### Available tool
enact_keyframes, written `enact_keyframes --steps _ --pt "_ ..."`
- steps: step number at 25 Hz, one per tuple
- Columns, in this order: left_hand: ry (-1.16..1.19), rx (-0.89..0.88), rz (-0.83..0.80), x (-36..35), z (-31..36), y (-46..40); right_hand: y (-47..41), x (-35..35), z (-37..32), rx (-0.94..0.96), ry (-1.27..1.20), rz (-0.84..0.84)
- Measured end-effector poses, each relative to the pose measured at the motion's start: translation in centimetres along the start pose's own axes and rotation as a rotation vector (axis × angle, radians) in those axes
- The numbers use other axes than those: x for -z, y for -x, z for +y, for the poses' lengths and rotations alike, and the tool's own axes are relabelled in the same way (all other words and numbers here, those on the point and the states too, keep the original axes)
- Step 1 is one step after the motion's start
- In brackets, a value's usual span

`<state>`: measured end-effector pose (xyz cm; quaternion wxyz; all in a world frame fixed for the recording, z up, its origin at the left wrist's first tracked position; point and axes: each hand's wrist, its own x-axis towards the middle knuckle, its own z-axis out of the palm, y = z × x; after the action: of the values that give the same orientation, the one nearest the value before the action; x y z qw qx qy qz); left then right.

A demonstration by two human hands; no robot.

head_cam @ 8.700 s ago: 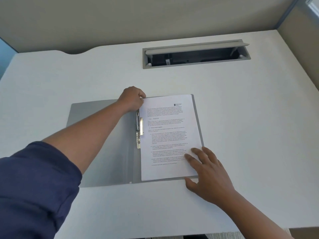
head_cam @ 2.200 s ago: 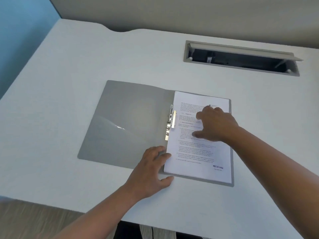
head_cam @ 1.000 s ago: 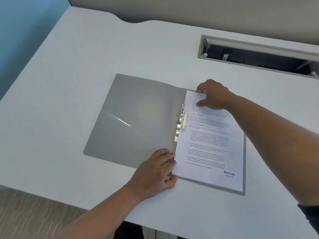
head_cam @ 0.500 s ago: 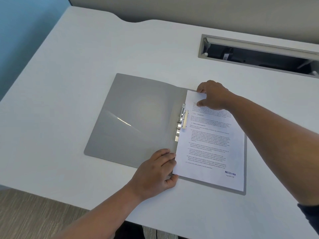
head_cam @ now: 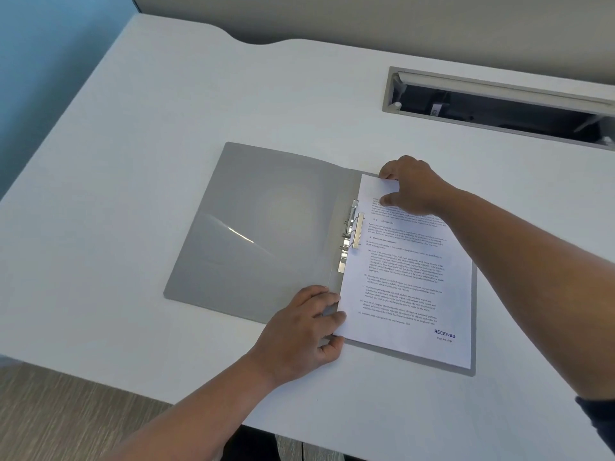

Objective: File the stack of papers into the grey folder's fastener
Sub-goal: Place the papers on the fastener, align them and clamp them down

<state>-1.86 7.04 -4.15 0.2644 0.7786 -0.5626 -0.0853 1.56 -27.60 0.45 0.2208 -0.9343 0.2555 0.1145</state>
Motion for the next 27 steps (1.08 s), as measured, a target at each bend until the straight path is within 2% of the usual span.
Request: enact_keyframes --steps 4,7,10,15,18,27 --pt "-0.006 0.006 0.002 0.0 0.0 -0.1 0.8 0.0 -0.4 -0.006 0.046 0.031" --pt "-0.005 0.000 0.005 0.1 0.1 -0.2 3.7 0.1 -0.8 -0.023 0.041 0.183" --pt "0.000 -0.002 0.010 0.2 0.2 -0.2 9.0 -0.8 -0.2 -0.148 -0.061 0.303" --pt "0.016 0.030 -0.009 0.2 0.2 -0.3 18.8 -4.9 2.0 -0.434 -0.226 0.260" --pt "0.023 0.043 -0.017 0.3 0.2 -0.4 20.2 -6.0 2.2 -0.476 -0.344 0.260" --pt "0.013 0.088 -0.047 0.5 0.6 -0.4 20.1 -6.2 2.4 -0.586 -0.626 0.400"
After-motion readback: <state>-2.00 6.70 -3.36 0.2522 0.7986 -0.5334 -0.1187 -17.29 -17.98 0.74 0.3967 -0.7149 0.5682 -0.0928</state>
